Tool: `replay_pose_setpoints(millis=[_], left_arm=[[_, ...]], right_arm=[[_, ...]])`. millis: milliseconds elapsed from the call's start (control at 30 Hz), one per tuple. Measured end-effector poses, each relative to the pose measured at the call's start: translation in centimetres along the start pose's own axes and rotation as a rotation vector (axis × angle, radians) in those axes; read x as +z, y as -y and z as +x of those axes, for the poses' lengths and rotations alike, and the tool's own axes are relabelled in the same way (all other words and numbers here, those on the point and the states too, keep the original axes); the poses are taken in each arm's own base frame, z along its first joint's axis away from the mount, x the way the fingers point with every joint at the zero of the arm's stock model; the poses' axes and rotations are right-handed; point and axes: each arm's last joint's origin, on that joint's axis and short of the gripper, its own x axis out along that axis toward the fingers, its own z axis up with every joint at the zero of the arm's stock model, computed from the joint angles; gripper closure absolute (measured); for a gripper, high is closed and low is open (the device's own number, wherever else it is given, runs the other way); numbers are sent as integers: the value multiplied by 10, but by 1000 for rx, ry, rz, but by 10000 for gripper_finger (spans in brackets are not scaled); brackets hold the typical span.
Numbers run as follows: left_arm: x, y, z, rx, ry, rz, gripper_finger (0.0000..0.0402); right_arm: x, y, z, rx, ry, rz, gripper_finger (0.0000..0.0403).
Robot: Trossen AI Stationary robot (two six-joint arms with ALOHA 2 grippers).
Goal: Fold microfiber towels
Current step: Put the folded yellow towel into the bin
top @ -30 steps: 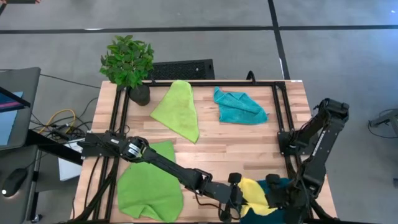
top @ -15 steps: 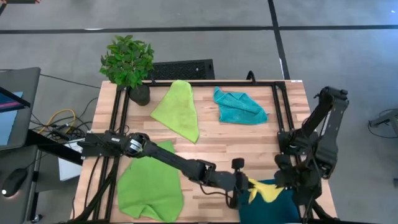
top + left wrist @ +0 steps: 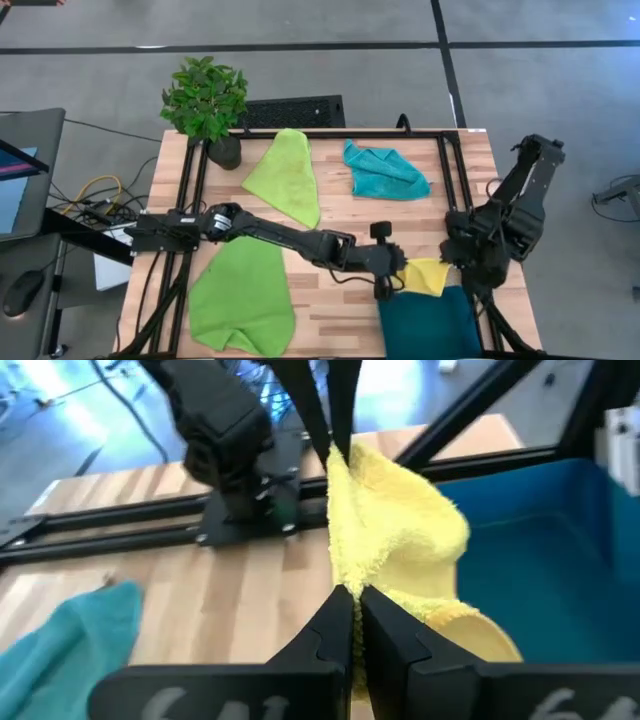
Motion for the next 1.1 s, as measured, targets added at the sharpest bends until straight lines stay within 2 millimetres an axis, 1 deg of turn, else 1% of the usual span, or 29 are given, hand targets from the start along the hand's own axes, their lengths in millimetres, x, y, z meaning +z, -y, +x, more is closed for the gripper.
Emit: replay_pose_setpoints(millis=[300,367,433,500,633,833,1000,1100], left_arm=[[3,-9,0,87,1,64,401],[6,-10,-1,78,12,54,401],[5,-10,-1,43,-2,42,401],[1,-8,-1,13,-37,42,401],[-10,4,-1,-20,-81,27,401],[-20,23,-1,-59,-102,56,401],[-21,26,-1,-62,-101,77,401],[-21,22,1,-44,-94,87,401]], right_arm=[[3,16,3,-102,-59,-18,391],[4,18,3,-105,-58,-7,391],[5,17,3,-96,-60,2,391],[6,13,4,-67,-45,-4,391],[5,3,5,-19,-8,-23,391],[1,-17,24,-3,3,-41,391],[2,-28,37,-36,-29,-113,391],[3,-26,37,-47,-40,-141,391]])
